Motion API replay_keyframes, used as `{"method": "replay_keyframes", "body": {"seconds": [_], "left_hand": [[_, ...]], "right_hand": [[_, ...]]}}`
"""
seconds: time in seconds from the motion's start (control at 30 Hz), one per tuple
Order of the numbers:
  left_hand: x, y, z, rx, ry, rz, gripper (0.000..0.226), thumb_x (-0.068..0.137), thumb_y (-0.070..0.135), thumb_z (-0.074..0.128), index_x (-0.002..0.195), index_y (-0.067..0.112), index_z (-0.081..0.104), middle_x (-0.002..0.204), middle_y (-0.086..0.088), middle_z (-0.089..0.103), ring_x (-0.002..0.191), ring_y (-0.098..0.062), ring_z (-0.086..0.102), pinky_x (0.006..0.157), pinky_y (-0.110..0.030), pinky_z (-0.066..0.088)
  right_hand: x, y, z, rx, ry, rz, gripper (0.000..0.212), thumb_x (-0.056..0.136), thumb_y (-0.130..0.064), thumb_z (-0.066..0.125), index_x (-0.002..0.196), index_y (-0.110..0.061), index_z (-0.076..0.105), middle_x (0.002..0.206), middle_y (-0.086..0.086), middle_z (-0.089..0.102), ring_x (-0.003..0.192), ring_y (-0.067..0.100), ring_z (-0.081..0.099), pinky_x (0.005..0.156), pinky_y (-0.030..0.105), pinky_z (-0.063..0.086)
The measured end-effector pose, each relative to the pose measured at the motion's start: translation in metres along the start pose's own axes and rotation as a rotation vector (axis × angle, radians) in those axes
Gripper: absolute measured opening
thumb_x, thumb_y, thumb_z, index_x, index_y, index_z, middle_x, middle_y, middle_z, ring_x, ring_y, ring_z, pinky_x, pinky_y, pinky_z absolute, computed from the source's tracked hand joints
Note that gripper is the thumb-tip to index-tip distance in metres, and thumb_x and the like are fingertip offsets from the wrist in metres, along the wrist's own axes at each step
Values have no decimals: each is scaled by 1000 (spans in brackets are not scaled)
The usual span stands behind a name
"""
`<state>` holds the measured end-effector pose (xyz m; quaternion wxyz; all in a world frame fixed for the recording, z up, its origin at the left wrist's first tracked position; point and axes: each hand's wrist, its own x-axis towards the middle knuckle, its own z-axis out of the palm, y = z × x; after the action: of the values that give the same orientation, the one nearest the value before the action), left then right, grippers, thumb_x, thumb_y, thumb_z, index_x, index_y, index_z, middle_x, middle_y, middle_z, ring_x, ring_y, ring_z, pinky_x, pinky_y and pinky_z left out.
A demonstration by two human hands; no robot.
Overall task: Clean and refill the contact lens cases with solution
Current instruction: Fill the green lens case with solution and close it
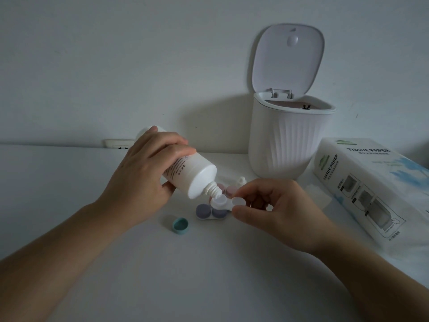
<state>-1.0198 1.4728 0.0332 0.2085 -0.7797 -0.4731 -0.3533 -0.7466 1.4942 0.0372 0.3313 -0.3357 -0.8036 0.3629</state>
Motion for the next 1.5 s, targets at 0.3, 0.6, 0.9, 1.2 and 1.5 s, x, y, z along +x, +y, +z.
{"method": "replay_keyframes", "body": {"seconds": [0.3,0.6,0.9,1.2,1.5], "left_hand": [[0,-1,0,6,2,-3,65,62,-6,87,120,9,64,122,-9,61,117,-33,60,117,-55,32],[-1,-2,1,-22,5,-60,65,62,-7,84,122,8,64,124,-7,61,118,-30,59,119,-51,30],[-4,1,-6,-193,47,-260,65,64,7,92,122,16,64,122,3,61,113,-15,56,95,-16,40],[-8,-7,-10,-425,135,-626,62,66,25,92,116,43,60,113,34,65,111,18,56,85,-8,41],[-6,-10,-6,-501,130,-762,44,70,28,91,107,32,69,100,25,74,97,7,68,86,-25,50]], "right_hand": [[0,0,0,4,-2,2,13,81,-17,81,90,-25,77,65,-7,59,56,5,47,55,17,40],[0,-1,-2,6,-6,-2,18,82,-17,80,99,-21,79,73,11,63,58,7,47,56,20,40],[1,-2,-2,43,-10,6,17,82,-16,80,94,-29,78,75,15,64,60,10,49,58,23,42],[2,-4,-2,67,-29,-3,25,83,-12,80,88,-36,78,75,15,63,62,12,50,60,25,43],[2,-3,-2,81,-29,-10,23,83,-12,80,89,-34,78,76,19,60,61,11,47,59,23,40]]}}
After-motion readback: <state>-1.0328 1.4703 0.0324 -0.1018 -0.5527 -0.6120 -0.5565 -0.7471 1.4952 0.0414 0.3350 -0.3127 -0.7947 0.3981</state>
